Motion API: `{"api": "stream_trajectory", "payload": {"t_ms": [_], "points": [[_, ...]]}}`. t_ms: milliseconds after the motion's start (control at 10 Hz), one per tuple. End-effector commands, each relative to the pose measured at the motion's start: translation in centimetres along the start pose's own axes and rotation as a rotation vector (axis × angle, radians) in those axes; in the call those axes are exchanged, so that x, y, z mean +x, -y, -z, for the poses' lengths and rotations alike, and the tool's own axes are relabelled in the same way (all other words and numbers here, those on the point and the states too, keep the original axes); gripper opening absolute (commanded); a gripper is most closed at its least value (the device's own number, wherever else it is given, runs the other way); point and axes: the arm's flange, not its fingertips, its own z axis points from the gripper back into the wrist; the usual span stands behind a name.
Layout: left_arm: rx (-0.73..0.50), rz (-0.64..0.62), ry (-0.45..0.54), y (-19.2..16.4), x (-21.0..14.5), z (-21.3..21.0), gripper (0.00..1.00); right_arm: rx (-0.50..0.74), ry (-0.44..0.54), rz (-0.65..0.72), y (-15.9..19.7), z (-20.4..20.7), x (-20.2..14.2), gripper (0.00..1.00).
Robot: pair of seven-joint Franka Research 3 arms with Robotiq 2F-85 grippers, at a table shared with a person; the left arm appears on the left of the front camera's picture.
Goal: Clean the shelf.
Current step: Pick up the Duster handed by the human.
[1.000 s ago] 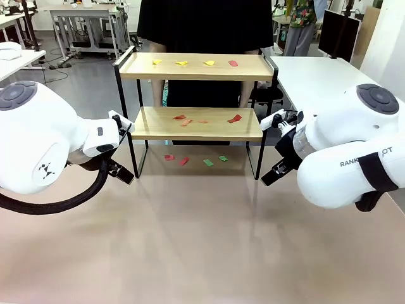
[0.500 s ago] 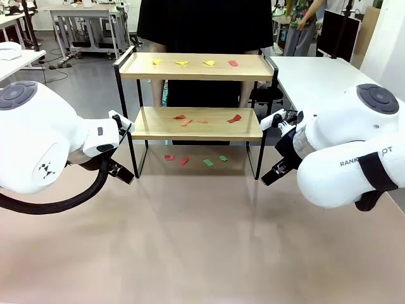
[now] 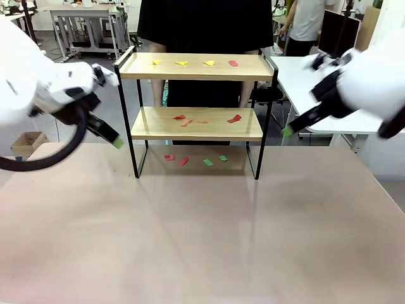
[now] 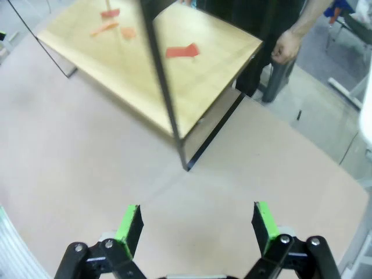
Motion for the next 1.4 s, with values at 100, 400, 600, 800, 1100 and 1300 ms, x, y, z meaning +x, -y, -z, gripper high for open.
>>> {"api": "stream_trajectory", "payload": {"t_ms": [100, 400, 600, 800, 1100, 1300], "points": [[-0.23, 0.193, 0.039, -9.1, -0.8, -2.6, 1.0, 0.175, 0.102, -0.083, 8.6, -2.0, -2.2, 1.0], [-0.313, 0.451, 0.19, -15.9, -3.2, -1.7, 1.0, 0.329, 0.239, -0.276, 16.2, -1.3, -5.7, 1.0], [-0.326, 0.521, 0.294, -18.6, -5.3, -1.5, 1.0, 0.369, 0.316, -0.287, 19.6, 0.0, -8.4, 1.0], [-0.281, 0.49, 0.241, -17.1, -5.5, -1.9, 1.0, 0.316, 0.311, -0.294, 16.5, -2.3, -8.5, 1.0], [-0.293, 0.498, 0.259, -18.1, -6.3, -1.5, 1.0, 0.316, 0.311, -0.294, 16.5, -2.3, -8.5, 1.0], [-0.369, 0.452, 0.351, -23.0, -5.8, -2.2, 1.0, 0.349, 0.344, -0.311, 20.3, -2.1, -9.0, 1.0]]}}
